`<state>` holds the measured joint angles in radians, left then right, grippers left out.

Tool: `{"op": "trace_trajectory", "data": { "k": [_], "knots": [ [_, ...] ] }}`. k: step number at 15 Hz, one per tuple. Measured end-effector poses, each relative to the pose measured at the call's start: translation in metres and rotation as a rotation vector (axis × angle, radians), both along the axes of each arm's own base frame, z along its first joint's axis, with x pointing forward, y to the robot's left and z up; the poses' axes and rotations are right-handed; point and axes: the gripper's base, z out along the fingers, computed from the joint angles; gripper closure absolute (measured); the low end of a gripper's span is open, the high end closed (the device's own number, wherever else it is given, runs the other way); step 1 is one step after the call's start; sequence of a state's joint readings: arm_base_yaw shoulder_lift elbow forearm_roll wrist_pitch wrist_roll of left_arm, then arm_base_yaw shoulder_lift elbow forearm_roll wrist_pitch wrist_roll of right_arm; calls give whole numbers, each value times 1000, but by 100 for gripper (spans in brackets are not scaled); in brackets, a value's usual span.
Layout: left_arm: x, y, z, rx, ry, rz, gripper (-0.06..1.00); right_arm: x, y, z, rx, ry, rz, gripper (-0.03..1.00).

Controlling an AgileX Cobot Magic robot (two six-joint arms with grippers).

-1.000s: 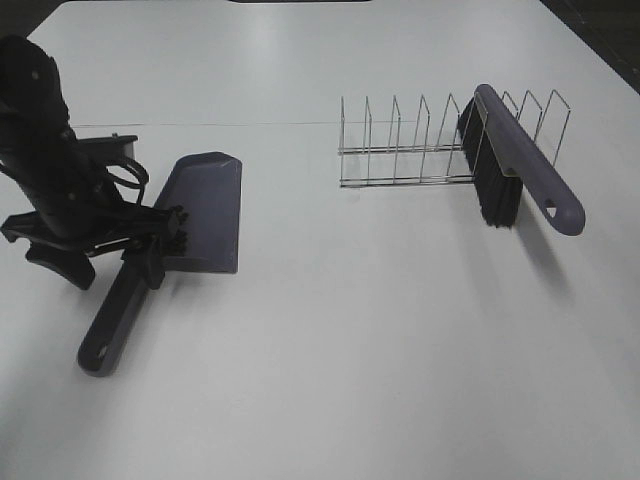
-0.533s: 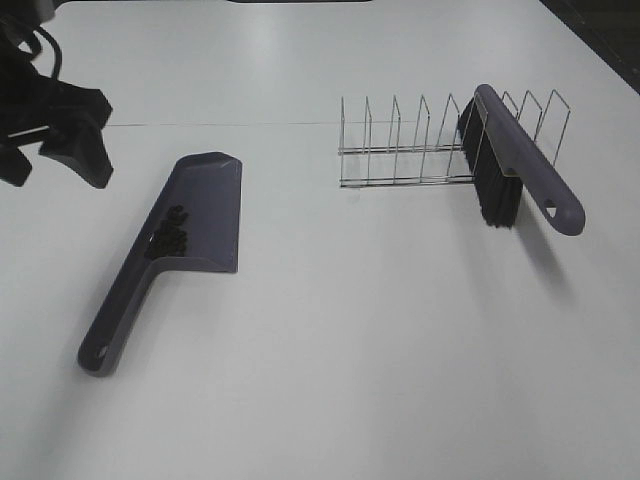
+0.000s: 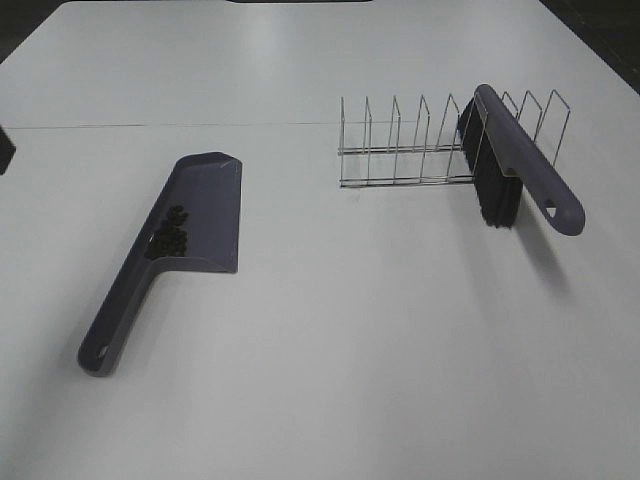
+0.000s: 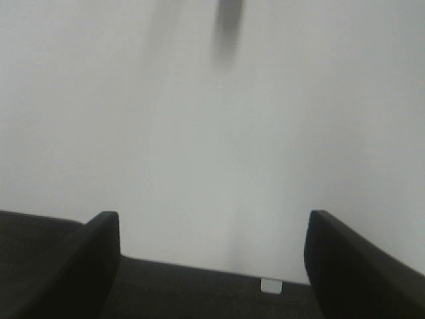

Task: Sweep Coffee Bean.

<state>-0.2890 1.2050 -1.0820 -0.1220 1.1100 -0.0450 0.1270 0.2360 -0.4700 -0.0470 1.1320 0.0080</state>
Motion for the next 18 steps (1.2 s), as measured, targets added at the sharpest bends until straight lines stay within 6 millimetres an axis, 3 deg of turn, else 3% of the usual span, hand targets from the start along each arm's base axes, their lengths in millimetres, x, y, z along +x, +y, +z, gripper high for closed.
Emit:
{"op": "trace_trajectory", "data": {
  "k": [1, 4, 7, 8, 14, 18],
  "knots": [
    [-25, 8, -2, -6, -21, 0, 24, -9, 1, 0, 23, -70, 13, 29],
    [-74, 22, -12, -23, -90, 3, 24, -27, 0, 1, 45, -211, 41, 29],
    [-109, 35, -18, -16, -174, 3, 24, -31, 0, 0, 45, -239, 44, 29],
    [-136, 46, -23, -11, -265, 7, 24, -31, 0, 0, 44, -240, 44, 29],
    [-195, 64, -41, -38, -404, 9, 24, -31, 0, 0, 40, -240, 48, 29],
    [-211, 69, -46, -65, -471, 10, 24, -31, 0, 0, 45, -239, 50, 29]
  ]
}}
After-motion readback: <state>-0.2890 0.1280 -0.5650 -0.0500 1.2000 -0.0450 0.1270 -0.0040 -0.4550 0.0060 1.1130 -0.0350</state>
